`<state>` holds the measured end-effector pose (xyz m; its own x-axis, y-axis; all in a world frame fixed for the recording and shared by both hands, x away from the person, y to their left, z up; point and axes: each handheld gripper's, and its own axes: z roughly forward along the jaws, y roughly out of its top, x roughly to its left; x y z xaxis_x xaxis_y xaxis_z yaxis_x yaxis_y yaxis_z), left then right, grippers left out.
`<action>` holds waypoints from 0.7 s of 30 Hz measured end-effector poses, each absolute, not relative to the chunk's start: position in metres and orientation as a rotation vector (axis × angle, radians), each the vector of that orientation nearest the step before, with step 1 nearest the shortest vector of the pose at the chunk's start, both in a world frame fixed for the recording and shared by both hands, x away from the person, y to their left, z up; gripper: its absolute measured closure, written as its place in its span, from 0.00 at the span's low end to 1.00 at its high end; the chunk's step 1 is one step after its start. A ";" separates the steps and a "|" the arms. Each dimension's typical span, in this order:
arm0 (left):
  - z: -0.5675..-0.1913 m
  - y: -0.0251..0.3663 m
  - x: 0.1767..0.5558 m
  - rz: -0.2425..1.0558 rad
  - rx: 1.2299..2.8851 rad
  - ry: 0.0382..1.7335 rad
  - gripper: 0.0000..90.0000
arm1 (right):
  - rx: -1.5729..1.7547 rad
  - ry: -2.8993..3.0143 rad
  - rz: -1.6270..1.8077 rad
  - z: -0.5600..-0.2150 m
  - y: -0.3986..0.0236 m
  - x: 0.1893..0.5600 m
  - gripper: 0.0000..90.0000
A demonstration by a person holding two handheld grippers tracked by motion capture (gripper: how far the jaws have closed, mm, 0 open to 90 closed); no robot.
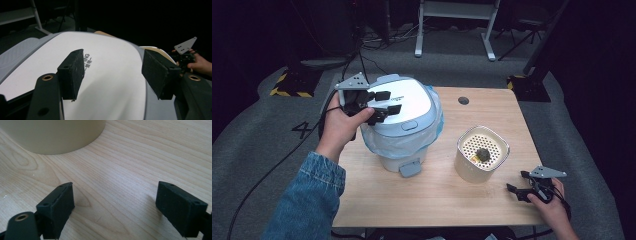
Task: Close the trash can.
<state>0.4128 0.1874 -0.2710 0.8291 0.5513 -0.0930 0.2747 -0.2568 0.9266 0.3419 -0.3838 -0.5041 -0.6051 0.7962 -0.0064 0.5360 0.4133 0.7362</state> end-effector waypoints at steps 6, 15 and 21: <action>-0.264 0.192 0.389 0.361 1.863 0.622 0.37 | 1.131 2.332 1.015 -0.504 -0.382 0.346 0.14; -0.266 0.201 0.347 0.409 1.890 0.661 0.36 | 1.177 2.330 0.968 -0.505 -0.378 0.354 0.00; -0.278 0.202 0.326 0.427 1.924 0.724 0.35 | 1.183 2.330 0.966 -0.505 -0.377 0.355 0.00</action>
